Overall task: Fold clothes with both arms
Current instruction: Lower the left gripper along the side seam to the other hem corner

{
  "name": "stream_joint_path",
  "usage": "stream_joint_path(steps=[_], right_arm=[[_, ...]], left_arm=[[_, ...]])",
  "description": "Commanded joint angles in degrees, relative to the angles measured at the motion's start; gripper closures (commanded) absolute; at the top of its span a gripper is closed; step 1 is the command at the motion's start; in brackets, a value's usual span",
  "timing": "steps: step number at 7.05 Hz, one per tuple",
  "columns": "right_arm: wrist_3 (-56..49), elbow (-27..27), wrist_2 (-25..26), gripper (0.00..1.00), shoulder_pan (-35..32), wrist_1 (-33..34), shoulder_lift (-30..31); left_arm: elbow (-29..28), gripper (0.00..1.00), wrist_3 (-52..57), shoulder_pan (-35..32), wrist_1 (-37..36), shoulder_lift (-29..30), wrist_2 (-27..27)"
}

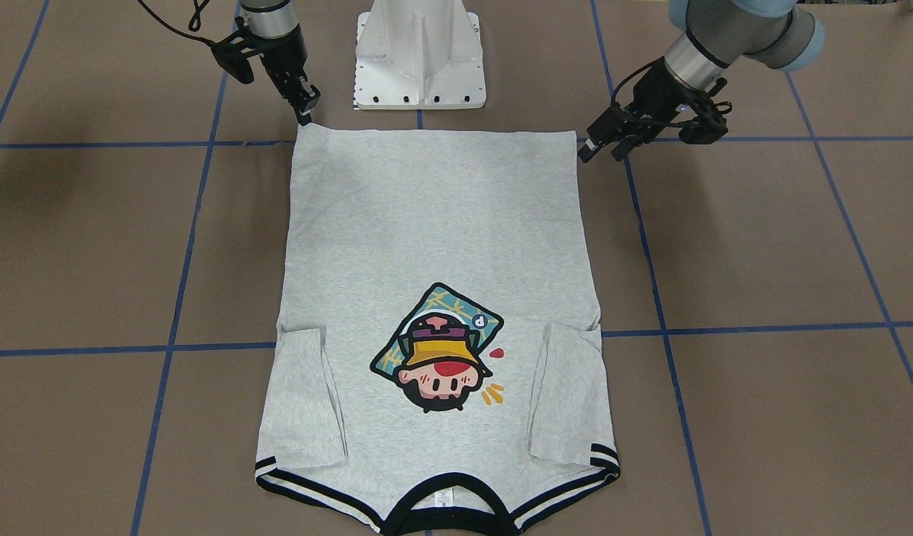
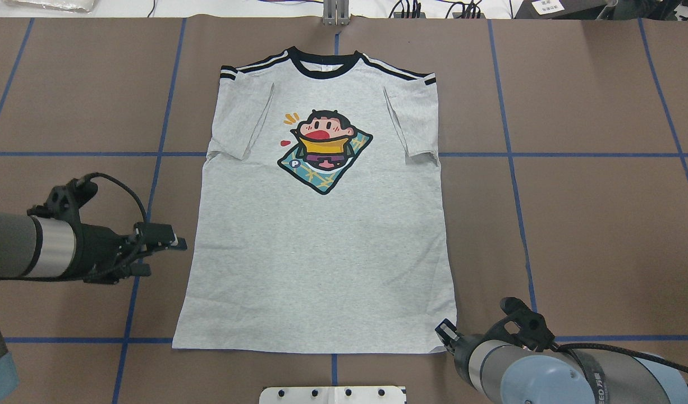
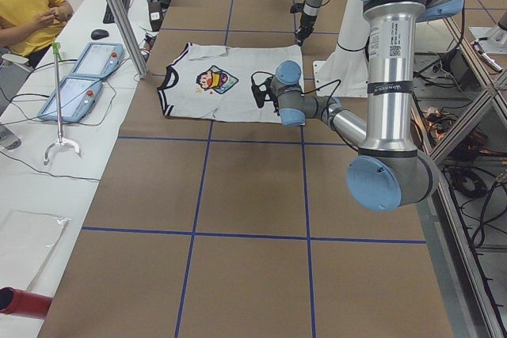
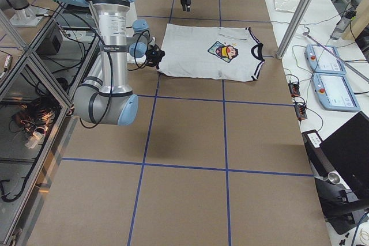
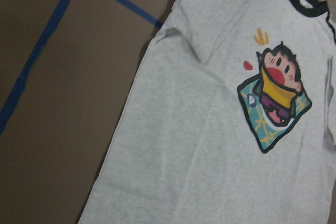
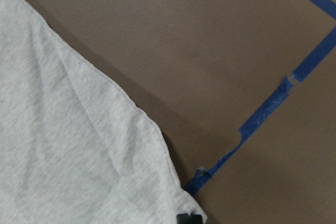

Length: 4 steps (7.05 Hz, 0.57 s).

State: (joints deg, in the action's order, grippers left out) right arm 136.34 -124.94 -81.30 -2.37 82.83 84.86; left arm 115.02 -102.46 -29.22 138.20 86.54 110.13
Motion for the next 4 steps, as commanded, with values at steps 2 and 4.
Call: stream_joint_path(steps=[2, 4], right_arm=[[-0.5, -0.7, -0.3, 1.0, -0.9, 0.0, -0.5], [-0.5, -0.7, -0.3, 1.0, -1.1, 0.1, -0.5]], left_arm=[[-0.4, 0.02, -4.0, 9.3, -5.5, -1.4, -5.5], [-0.9, 0.07, -8.1, 12.2, -5.7, -1.0, -5.8]])
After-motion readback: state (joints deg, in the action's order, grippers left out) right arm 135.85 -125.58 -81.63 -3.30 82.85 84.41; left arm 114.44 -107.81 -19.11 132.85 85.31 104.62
